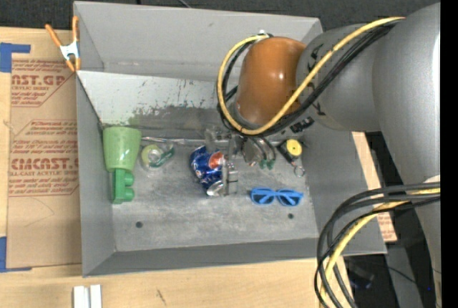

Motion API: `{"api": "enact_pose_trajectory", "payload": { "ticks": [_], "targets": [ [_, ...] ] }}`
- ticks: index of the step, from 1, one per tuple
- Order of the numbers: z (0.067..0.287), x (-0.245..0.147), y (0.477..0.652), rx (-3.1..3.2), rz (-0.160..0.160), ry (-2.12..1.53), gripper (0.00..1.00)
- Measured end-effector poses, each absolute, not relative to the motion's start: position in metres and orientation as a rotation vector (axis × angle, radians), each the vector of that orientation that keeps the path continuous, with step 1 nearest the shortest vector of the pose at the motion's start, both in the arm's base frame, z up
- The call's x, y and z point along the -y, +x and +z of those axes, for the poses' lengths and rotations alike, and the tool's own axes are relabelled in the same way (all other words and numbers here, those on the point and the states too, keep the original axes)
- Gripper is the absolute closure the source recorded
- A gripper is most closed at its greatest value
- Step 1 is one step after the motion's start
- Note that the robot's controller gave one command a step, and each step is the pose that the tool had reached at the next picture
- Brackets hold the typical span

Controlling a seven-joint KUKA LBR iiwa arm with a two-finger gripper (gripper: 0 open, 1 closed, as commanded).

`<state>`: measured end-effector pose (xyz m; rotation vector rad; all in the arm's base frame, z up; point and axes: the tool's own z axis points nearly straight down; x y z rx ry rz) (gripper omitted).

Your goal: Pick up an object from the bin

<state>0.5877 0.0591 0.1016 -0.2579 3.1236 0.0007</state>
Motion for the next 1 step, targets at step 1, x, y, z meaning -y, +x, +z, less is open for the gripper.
{"api": "enact_pose_trajectory", "payload": {
  "ticks": [1],
  "targets": [
    [0.0780,-0.0702,0.5992,-3.102,0.002,-0.316,0.00]
  ]
}}
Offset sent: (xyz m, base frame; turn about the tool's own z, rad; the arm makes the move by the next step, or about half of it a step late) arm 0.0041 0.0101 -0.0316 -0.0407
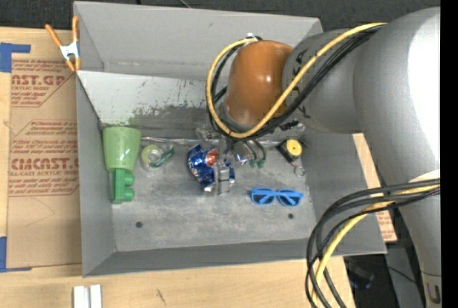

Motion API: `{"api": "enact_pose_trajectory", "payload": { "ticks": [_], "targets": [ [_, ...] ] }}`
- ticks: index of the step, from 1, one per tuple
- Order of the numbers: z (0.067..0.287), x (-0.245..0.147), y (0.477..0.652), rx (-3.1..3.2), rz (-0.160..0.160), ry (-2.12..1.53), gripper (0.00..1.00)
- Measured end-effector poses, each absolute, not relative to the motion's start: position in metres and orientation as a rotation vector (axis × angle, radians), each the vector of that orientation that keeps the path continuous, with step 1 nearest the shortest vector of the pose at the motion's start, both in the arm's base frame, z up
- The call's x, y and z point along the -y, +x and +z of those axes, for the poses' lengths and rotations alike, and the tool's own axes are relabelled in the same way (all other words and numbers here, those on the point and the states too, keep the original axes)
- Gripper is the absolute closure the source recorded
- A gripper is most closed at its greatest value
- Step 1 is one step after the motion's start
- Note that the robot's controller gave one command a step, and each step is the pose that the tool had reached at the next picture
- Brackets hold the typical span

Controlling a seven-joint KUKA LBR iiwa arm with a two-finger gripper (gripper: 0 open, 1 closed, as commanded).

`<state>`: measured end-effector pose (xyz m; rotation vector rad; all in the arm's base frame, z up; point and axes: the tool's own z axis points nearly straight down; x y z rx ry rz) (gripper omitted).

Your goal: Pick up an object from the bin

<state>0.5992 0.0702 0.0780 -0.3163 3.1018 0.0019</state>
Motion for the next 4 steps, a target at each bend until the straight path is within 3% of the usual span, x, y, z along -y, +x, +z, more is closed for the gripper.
{"api": "enact_pose_trajectory", "payload": {
  "ticks": [1,2,3,4],
  "targets": [
    [0.079,-0.069,0.599,-3.104,0.001,-0.316,1.00],
    [0.243,-0.095,0.553,-3.116,0.002,-0.310,1.00],
    [0.138,-0.129,0.507,-3.013,0.002,-0.900,1.00],
    [0.141,-0.131,0.537,-2.996,0.001,-0.930,1.00]
  ]
}}
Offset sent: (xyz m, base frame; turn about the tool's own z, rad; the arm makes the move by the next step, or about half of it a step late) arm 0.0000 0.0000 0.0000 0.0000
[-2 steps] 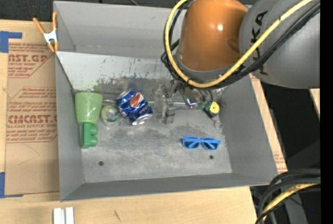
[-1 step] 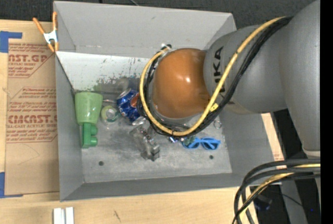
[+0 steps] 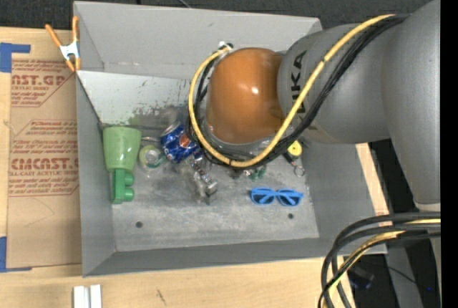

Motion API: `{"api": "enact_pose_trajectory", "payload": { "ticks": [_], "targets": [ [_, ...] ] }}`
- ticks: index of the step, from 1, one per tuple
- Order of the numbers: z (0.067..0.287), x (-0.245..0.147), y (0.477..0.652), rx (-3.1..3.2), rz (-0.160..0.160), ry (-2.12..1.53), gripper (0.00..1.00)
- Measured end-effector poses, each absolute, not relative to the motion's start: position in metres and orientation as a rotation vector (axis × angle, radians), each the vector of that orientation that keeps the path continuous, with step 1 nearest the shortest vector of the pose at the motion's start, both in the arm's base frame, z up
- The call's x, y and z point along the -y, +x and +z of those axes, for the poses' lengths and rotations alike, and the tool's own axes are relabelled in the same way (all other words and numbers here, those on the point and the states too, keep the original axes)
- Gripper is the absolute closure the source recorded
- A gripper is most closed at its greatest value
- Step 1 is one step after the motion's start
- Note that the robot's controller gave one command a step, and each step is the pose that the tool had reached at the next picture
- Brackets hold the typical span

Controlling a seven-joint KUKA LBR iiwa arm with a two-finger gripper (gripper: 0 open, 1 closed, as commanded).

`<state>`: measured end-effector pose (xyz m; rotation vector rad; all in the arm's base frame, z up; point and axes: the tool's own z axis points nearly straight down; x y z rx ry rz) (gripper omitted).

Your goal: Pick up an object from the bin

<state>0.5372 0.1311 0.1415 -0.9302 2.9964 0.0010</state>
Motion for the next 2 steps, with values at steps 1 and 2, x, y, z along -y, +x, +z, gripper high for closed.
{"api": "enact_pose_trajectory", "payload": {
  "ticks": [1,2],
  "targets": [
    [0.0701,-0.0955,0.5394,-2.764,0.003,-1.501,1.00],
    [0.0720,-0.0969,0.5404,-2.761,0.003,-1.498,0.00]
  ]
}}
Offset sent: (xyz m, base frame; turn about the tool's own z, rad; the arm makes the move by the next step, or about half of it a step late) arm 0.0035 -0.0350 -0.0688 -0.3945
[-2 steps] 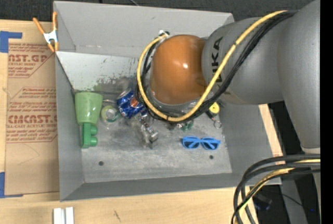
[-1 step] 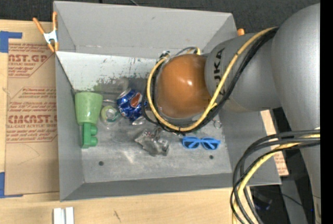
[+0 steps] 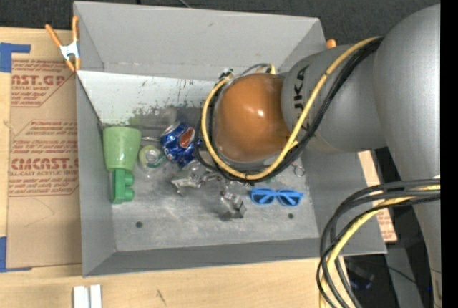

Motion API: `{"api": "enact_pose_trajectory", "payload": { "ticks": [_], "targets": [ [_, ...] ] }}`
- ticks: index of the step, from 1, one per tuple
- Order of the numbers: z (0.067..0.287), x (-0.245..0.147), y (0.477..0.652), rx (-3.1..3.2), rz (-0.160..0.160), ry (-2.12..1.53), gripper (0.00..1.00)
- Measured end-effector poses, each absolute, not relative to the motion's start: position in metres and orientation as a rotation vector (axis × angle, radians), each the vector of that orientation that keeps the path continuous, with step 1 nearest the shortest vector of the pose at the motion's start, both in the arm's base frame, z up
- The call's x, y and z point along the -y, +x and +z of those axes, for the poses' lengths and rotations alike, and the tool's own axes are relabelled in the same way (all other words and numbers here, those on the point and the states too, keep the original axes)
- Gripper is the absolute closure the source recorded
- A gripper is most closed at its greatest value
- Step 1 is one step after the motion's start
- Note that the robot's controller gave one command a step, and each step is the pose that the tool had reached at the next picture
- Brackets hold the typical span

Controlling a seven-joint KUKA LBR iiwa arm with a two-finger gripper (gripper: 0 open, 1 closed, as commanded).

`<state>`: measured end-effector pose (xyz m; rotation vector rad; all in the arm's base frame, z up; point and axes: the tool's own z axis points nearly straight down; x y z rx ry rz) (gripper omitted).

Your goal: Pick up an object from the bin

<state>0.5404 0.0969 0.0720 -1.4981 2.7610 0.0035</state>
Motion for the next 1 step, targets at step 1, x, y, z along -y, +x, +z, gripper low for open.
{"api": "enact_pose_trajectory", "payload": {
  "ticks": [1],
  "targets": [
    [0.1173,-0.0465,0.5812,-2.767,-0.008,-1.472,0.00]
  ]
}}
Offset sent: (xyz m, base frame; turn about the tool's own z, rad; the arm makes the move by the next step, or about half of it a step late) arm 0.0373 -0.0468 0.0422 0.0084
